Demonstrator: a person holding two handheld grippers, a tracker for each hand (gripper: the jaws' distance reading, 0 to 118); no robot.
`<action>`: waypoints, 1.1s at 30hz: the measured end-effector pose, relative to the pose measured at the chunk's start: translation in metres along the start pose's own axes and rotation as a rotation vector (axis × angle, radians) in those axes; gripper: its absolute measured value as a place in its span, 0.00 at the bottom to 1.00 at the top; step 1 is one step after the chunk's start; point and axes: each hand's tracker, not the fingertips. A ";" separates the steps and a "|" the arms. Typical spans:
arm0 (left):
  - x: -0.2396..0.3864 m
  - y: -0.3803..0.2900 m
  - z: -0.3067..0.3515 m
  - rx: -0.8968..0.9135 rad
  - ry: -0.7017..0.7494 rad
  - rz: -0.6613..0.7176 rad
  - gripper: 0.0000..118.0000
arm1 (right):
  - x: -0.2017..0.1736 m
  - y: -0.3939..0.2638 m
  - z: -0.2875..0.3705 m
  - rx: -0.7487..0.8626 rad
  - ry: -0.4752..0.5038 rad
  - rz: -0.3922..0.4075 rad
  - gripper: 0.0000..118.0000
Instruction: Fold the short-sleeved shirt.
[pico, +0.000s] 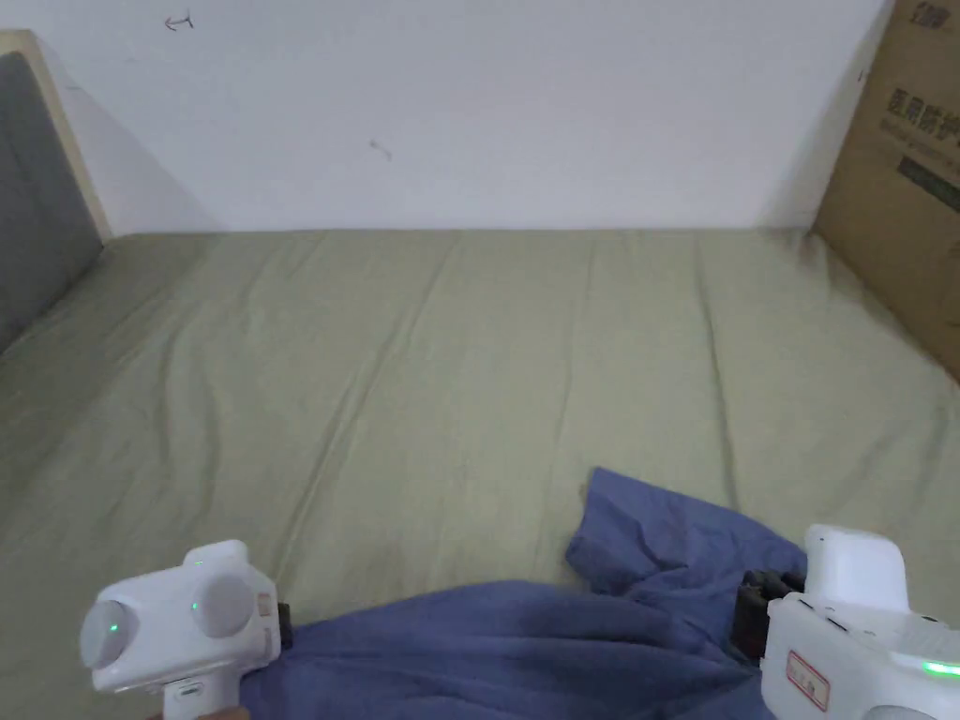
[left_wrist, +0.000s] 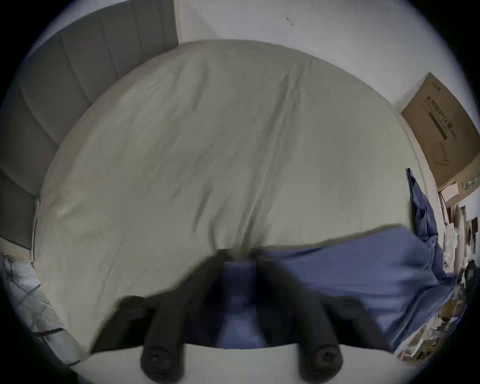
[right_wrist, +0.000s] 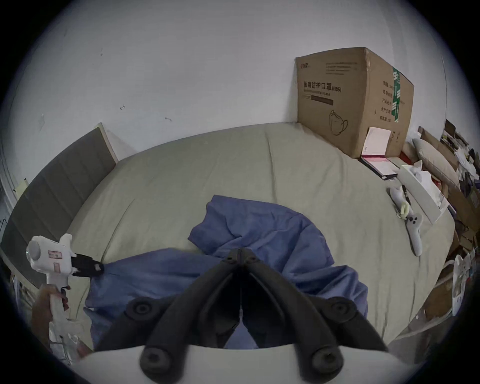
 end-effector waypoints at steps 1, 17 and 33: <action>-0.003 0.000 0.002 0.014 0.003 0.010 0.03 | 0.004 0.001 0.000 -0.004 0.008 -0.004 0.00; -0.003 0.022 0.057 0.116 -0.088 -0.050 0.03 | 0.078 0.122 -0.183 -0.428 0.003 0.134 0.87; 0.000 0.031 0.071 0.142 -0.044 -0.090 0.03 | 0.083 0.101 -0.199 -0.512 -0.013 0.211 0.01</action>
